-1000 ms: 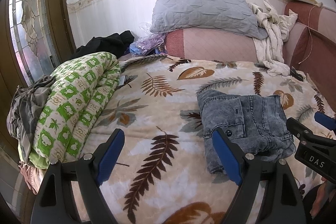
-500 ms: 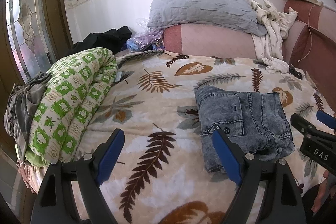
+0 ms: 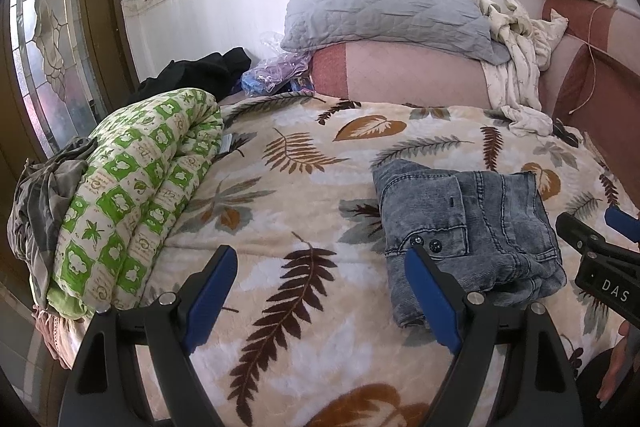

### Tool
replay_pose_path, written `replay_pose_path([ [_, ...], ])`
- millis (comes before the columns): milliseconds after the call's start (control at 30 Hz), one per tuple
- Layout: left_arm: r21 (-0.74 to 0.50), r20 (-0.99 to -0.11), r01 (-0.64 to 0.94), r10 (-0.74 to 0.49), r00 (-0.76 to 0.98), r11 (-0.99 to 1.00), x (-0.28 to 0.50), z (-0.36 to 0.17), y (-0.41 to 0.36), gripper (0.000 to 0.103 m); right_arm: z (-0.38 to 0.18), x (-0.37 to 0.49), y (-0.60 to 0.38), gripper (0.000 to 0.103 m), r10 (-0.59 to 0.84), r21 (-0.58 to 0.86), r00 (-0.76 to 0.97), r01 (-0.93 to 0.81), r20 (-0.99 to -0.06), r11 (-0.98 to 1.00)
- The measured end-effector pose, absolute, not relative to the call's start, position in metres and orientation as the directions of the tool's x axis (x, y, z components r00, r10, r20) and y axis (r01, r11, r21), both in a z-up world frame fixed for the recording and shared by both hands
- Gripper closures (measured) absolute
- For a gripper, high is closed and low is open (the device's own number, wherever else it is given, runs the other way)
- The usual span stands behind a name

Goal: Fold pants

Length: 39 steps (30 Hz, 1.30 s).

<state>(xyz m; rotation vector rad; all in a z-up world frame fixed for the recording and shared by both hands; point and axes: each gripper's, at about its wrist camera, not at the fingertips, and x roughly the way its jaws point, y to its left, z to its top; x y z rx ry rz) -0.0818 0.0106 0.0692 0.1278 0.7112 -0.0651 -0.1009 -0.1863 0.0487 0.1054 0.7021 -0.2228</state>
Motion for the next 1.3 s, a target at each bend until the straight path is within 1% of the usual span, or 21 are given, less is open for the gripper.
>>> replay_pose_path([
  [767,0.088,-0.665,0.102,-0.018,0.747,0.991,-0.0802,0.0625,0.0112,0.017,0.0404,-0.0986,-0.1801,0.013,-0.152,0.025,0.735,0.224,-0.661,0.974],
  [900,0.062,-0.671,0.115,-0.044,0.74,0.991,-0.0794,0.0628,0.0111,0.017,0.0392,-0.0983,-0.1792,0.013,-0.144,0.029,0.734,0.218,-0.664,0.976],
  [1000,0.019,-0.675,0.134,-0.086,0.732,0.991,-0.0787,0.0632,0.0122,0.017,0.0393,-0.0985,-0.1789,0.013,-0.132,0.039,0.738,0.21,-0.662,0.977],
  [1067,-0.01,-0.669,0.144,-0.114,0.734,0.989,-0.0794,0.0641,0.0126,0.017,0.0397,-0.099,-0.1792,0.013,-0.117,0.054,0.745,0.202,-0.657,0.978],
  [1167,-0.024,-0.643,0.126,-0.112,0.758,0.992,-0.0822,0.0677,0.0135,0.017,0.0403,-0.1001,-0.1795,0.013,-0.109,0.066,0.752,0.198,-0.65,0.978],
  [1300,0.0,-0.635,0.103,-0.08,0.769,0.995,-0.0805,0.0667,0.0135,0.017,0.0392,-0.0996,-0.1814,0.013,-0.105,0.073,0.752,0.199,-0.65,0.977],
])
